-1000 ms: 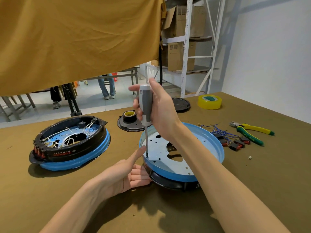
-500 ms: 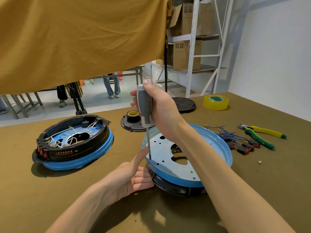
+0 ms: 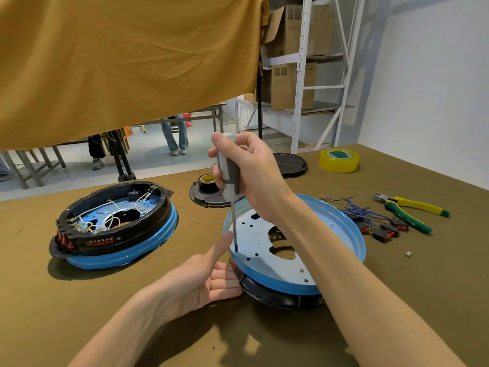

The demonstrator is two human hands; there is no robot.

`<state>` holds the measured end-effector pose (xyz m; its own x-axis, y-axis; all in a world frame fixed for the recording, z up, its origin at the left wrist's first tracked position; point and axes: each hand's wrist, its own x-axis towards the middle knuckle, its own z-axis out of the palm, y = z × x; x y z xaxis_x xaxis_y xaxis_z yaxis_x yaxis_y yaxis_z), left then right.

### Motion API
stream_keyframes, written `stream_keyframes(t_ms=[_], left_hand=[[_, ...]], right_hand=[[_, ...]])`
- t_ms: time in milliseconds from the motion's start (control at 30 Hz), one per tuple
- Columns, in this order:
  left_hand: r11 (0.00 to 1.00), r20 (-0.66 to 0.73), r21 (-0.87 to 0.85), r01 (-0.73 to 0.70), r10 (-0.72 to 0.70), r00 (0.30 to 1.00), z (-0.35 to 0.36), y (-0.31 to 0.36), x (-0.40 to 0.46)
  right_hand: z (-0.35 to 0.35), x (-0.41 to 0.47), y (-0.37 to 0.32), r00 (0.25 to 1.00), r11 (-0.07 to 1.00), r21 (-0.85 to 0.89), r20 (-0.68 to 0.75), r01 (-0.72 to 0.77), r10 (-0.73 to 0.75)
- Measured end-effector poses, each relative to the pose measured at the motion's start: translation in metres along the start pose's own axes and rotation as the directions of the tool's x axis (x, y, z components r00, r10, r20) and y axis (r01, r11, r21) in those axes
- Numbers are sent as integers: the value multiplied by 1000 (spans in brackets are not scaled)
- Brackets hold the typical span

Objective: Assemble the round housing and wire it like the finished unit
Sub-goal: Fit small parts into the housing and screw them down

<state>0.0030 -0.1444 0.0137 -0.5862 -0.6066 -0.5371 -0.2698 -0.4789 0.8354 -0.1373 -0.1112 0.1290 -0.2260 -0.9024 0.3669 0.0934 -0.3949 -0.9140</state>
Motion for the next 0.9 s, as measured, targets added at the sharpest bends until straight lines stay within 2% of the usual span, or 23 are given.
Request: stream_keyframes(t_ms=[167,400,567,700,900], left_hand=[[1000,4,-5,0,0,1000,0,0,-1],[1000,-12,-12,6,-6,1000,-1,-1,3],[999,-15,-19,27,-27,1000,-1,0,4],[1000,-4,-12,14,-14,1000,-2,-2,4],[1000,-11,-8,16,-16,1000,0,0,2]], right_hand=[[1,-2,-3,994,997,39,94,-67,63],[0,-1,1,999,1000,-26,42,13,-12],[-1,-1,-1,995,994,74,66,-80,75],[-3,0,0,999,1000,4,28,-19,19],[-2,-1,-1,996,995,80,63,-61,56]])
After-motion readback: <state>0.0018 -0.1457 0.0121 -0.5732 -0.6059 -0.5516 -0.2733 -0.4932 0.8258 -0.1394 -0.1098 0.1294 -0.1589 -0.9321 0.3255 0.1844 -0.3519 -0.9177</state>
